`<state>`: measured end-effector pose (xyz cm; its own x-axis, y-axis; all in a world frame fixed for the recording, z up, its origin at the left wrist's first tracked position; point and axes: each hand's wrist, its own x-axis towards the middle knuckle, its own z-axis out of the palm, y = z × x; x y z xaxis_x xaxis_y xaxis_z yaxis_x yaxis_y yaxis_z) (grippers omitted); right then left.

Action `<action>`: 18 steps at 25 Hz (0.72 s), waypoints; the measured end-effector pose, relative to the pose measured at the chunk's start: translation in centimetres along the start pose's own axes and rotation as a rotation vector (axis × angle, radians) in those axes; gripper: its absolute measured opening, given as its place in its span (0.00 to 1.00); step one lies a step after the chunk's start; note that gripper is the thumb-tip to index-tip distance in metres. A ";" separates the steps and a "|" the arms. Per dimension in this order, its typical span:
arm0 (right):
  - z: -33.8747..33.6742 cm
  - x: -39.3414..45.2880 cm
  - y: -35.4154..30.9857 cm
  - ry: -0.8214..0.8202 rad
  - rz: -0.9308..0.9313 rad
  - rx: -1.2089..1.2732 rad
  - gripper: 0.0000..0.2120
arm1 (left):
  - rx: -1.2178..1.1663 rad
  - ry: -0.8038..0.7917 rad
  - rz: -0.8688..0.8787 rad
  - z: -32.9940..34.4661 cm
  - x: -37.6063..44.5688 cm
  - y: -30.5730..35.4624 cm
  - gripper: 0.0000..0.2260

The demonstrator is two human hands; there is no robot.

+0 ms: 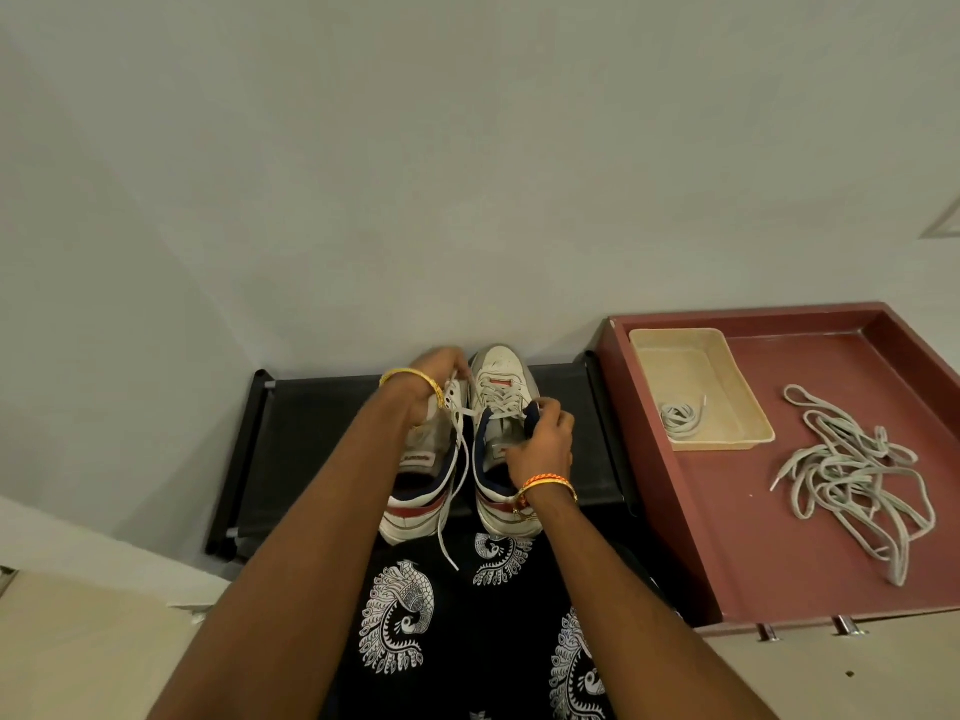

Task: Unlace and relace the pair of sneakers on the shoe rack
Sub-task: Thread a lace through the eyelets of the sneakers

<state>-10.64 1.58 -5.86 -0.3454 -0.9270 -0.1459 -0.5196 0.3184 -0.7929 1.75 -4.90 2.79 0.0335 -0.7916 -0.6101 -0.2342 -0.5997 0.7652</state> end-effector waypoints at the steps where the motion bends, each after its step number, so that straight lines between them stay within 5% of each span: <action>1: -0.4 0.1 -0.1 0.010 0.009 0.048 0.25 | -0.023 -0.014 0.028 -0.4 -1.1 1.2 0.09; 5: -3.2 -0.8 -3.5 0.037 -0.049 0.376 0.10 | 0.042 -0.060 0.166 -1.4 -7.0 5.6 0.11; 9: -6.9 -2.1 -10.0 -0.207 -0.205 0.744 0.08 | 0.041 -0.102 0.295 -0.2 -10.1 6.5 0.13; 18: -10.9 -2.6 -9.5 -0.283 -0.171 0.677 0.06 | -0.378 0.051 0.177 -1.2 -10.2 3.0 0.08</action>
<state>-13.35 3.16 8.49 -0.0415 -0.9972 -0.0619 0.0773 0.0586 -0.9953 1.83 1.23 11.59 0.0753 -0.8856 -0.4583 0.1316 -0.4468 0.8849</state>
